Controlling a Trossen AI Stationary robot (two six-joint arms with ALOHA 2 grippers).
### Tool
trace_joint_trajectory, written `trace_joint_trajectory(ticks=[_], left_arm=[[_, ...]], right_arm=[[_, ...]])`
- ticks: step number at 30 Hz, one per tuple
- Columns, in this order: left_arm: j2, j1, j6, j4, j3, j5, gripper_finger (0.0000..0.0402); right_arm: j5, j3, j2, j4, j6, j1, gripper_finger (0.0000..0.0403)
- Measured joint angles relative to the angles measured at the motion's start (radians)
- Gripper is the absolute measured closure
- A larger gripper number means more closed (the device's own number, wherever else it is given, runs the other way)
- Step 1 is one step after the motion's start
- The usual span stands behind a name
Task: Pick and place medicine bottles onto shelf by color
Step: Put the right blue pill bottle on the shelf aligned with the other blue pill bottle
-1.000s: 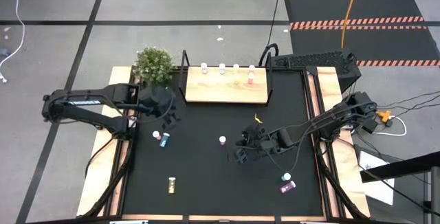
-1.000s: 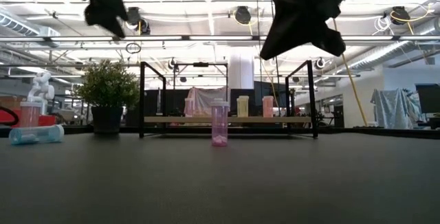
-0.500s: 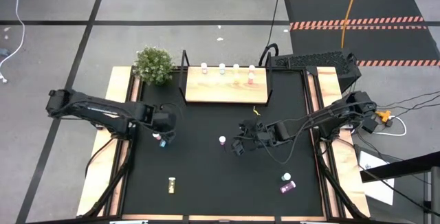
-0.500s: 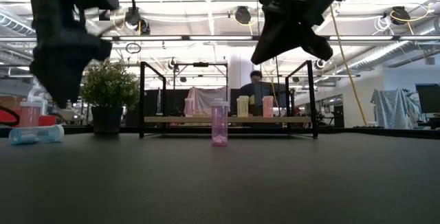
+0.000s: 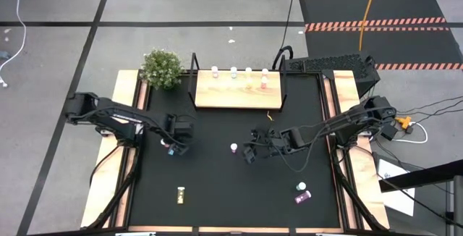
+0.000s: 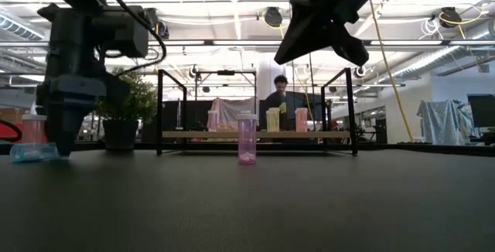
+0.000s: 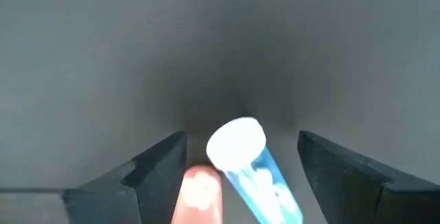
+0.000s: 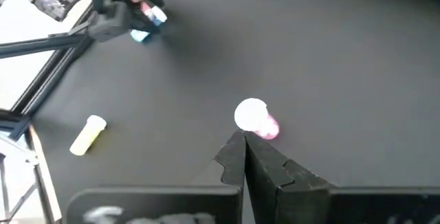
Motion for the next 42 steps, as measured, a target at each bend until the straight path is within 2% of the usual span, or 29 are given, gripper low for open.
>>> trace_joint_trajectory(ticks=[6,14,18,21,27,30,42], left_arm=[[0.036,0.0,-0.008,0.015,0.001,0.002,0.0141],[0.038,0.0,-0.056,0.025,0.001,0.005,0.0247],[0.038,0.0,-0.066,0.028,0.001,0.005,0.0283],[0.038,0.0,-0.071,0.03,0.001,0.007,0.0289],[0.04,0.0,-0.062,0.048,0.026,0.018,0.0257],[0.04,0.013,-0.043,0.046,0.055,0.021,0.0254],[0.04,0.053,0.042,0.038,0.302,0.019,0.0325]], right_arm=[[0.001,0.0,0.0,-0.001,0.008,0.016,0.0403],[0.001,0.0,0.0,-0.009,-0.009,0.017,0.0403],[0.001,0.0,0.0,-0.014,-0.021,0.017,0.0403],[0.001,0.0,0.0,-0.014,-0.029,0.017,0.0403],[0.002,0.0,0.0,-0.005,-0.019,0.015,0.0403],[0.001,0.0,0.0,0.003,-0.018,0.015,0.0403],[-0.003,-0.001,0.0,0.004,-0.086,0.017,0.0403]])
